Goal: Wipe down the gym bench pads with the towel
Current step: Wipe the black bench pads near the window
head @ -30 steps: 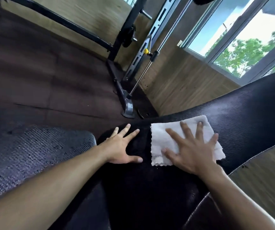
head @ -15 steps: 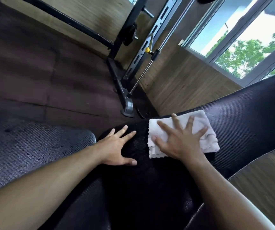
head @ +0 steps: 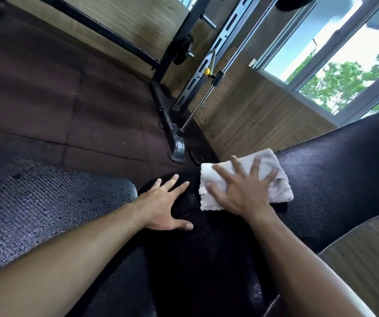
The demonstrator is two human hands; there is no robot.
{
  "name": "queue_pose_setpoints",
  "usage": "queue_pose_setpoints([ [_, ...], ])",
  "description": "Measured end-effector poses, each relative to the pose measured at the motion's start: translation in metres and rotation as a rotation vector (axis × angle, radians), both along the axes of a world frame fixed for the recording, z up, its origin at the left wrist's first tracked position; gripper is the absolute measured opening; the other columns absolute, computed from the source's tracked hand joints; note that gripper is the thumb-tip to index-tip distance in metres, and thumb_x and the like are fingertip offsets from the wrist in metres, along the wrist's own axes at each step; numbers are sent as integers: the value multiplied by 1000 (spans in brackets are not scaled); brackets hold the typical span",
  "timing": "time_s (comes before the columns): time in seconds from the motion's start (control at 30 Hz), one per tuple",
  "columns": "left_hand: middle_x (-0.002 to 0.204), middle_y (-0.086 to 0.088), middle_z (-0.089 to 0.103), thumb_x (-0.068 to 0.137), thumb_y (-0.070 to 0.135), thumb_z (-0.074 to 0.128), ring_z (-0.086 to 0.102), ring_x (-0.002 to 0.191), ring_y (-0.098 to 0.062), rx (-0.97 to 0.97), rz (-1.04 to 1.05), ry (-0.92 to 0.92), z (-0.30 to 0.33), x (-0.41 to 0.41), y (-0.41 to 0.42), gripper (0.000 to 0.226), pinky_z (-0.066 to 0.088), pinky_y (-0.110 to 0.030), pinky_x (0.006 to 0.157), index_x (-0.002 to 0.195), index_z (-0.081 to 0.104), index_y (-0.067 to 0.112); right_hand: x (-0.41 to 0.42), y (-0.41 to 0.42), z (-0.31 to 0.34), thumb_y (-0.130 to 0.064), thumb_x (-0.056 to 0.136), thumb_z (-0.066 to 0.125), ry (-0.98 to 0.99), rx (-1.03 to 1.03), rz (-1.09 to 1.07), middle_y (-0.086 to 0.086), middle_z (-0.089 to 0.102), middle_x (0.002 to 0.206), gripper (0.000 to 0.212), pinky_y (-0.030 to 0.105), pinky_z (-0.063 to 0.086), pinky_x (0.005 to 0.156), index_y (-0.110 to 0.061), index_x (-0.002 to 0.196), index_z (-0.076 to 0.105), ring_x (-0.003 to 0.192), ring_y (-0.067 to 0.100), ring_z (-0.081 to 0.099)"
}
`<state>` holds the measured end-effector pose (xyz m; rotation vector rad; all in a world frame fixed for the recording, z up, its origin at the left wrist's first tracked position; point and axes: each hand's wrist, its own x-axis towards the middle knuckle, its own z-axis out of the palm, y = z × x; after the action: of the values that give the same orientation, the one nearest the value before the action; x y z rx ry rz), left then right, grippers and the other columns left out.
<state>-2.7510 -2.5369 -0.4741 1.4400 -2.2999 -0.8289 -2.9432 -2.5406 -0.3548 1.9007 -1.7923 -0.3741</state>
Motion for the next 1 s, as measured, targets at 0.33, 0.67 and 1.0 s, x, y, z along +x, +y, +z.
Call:
queue_pose_setpoints([
  [0.33,163,13,-20,70,83,60,-5,152,-33,-22,23,-29,1,1,5,115,20,-53,118,154,-9,44,-14,24,-2,-83,84,22,21,-14,71,-5,28,165,67,82,11,105,-58,146,35,150,50,11],
  [0.67,165,13,-10,68,82,62,0,152,-31,-54,42,8,-2,4,2,114,18,-48,119,155,0,44,-3,-3,-4,-72,92,37,52,-3,156,-5,42,155,54,78,14,107,-51,141,46,148,47,22],
  [1.0,165,-2,-12,78,80,52,-6,150,-37,-176,36,-330,15,36,43,102,5,-62,117,156,3,37,-31,139,-33,-73,88,42,62,57,264,2,53,149,53,83,27,95,-49,133,58,138,53,39],
])
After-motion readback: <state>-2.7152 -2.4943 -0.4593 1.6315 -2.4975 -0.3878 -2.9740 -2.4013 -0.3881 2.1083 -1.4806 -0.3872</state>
